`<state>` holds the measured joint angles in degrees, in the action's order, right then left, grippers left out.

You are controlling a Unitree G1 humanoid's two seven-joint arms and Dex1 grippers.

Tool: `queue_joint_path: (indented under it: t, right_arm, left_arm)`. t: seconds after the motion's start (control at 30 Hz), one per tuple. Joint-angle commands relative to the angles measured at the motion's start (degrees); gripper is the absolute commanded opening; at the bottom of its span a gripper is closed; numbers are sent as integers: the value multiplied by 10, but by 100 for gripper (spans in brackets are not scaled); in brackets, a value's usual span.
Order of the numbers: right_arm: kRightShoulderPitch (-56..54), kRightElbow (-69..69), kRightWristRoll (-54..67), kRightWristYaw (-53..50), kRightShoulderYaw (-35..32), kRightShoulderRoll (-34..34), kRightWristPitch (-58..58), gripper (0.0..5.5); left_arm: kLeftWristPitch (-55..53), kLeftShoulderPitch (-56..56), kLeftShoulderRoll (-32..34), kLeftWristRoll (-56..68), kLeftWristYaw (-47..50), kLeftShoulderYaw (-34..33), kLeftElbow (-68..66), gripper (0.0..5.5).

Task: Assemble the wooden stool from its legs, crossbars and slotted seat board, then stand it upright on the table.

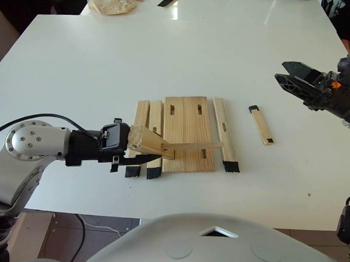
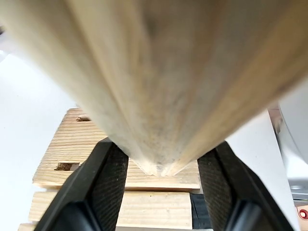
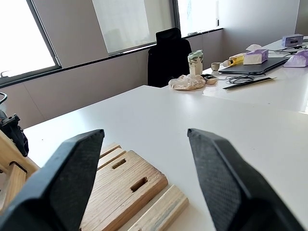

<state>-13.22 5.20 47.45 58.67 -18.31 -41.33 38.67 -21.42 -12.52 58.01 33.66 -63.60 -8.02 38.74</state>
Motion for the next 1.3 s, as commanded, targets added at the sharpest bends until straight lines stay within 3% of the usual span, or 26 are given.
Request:
queue_joint_path:
  t: [0.03, 0.13, 0.33, 0.5, 0.83, 1.0, 1.3]
  right_arm:
    - [-10, 9, 13, -5, -5, 0, 11, 318]
    - [-16, 4, 11, -5, -1, 1, 11, 318]
    - [-33, -7, 5, -6, 16, 8, 10, 318]
    - [-44, -19, 0, -2, 29, 10, 7, 318]
    - [-67, -40, -7, 2, 38, 16, 1, 318]
    - [-65, -38, -7, 1, 37, 19, 1, 318]
    - [-64, -40, -8, -3, 34, 24, -4, 318]
  left_arm:
    - [-24, -17, 15, -36, 2, 32, -25, 211]
    - [-19, 22, 9, -22, -17, 45, -59, 211]
    - [27, 161, -6, -72, -76, 140, -158, 211]
    - [58, 207, -19, -103, -100, 186, -207, 211]
    - [102, 299, -70, -148, -87, 207, -301, 211]
    - [82, 292, -59, -165, -83, 215, -282, 211]
    - [73, 299, -54, -135, -97, 167, -264, 350]
